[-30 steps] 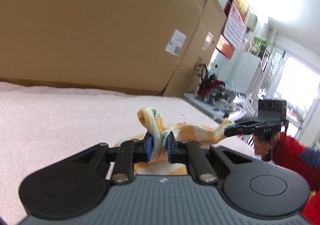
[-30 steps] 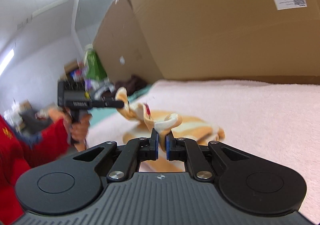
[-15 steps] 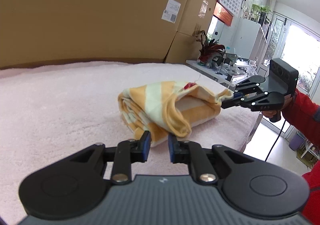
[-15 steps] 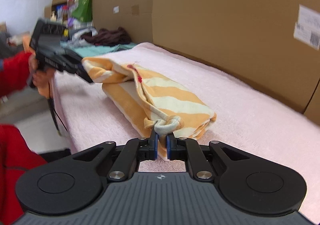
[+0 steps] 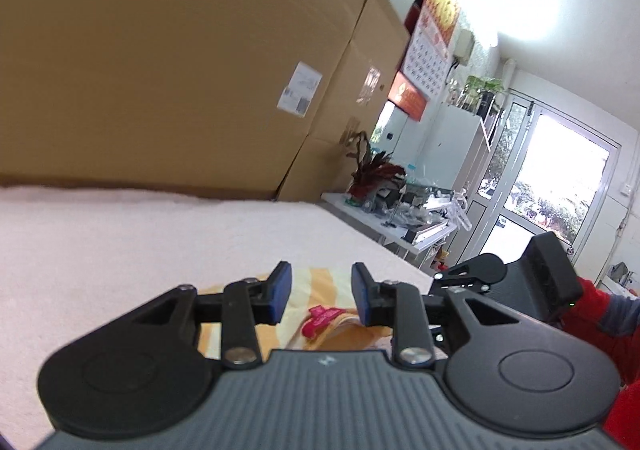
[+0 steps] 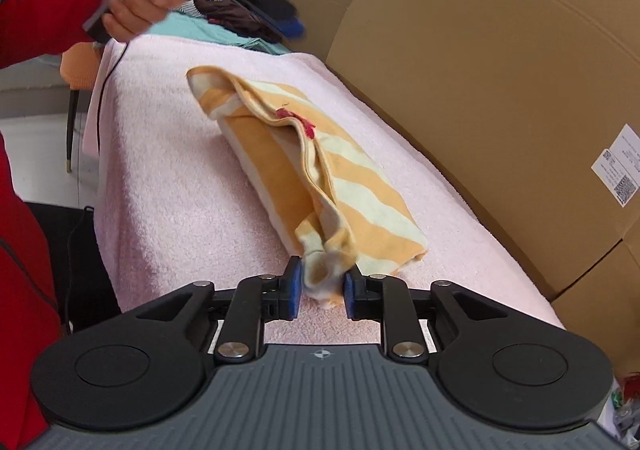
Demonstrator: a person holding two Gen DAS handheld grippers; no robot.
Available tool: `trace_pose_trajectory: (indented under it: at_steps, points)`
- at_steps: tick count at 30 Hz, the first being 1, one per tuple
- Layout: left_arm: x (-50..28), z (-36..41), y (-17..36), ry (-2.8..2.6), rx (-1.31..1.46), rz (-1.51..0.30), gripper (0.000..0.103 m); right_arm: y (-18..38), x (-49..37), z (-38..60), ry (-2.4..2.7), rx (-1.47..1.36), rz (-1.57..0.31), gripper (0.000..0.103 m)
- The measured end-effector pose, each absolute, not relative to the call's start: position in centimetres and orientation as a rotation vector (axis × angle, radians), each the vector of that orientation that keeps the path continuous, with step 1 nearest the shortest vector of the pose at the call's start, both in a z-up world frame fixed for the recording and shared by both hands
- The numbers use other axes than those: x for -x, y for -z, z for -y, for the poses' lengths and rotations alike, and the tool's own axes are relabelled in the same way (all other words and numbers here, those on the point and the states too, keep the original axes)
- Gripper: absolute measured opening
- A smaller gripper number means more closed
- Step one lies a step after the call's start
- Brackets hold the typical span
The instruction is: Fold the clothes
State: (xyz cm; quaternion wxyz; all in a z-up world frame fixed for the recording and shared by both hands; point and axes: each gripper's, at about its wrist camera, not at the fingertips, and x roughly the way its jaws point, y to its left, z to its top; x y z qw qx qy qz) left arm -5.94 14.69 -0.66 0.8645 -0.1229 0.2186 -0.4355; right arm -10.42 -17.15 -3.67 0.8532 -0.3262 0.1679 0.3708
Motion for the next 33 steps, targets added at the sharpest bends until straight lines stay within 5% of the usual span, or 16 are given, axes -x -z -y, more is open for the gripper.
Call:
trace_pose_trajectory:
  at_steps: [5, 10, 15, 20, 29, 32, 33]
  points:
    - [6.1, -14.3, 3.1, 0.921, 0.287, -0.5, 0.026, 1.9, 11.9, 18.3, -0.867, 0.601, -0.433, 0.021]
    - [6.5, -14.2, 4.9, 0.928, 0.313, -0.522, 0.026, -2.2, 12.1, 20.2, -0.906, 0.227, -0.29, 0.021]
    - [7.8, -13.6, 4.8, 0.896, 0.227, -0.487, 0.029, -1.0, 6.1, 17.2, -0.72, -0.059, -0.35, 0.021]
    - [8.6, -14.1, 5.1, 0.887, 0.197, -0.449, 0.036, 2.6, 4.6, 15.1, -0.588, -0.019, -0.457, 0.021]
    - [8.9, -15.6, 2.6, 0.967, 0.264, -0.388, 0.035, 5.2, 8.5, 15.4, -0.508, 0.08, -0.348, 0.021]
    - [7.9, -15.1, 2.0, 0.925, 0.336, -0.361, 0.051, 5.2, 7.6, 15.1, -0.493, 0.062, -0.344, 0.021]
    - [7.3, -14.6, 2.3, 0.881, 0.323, -0.391, 0.049, 5.2, 7.4, 15.0, -0.489, 0.062, -0.343, 0.021]
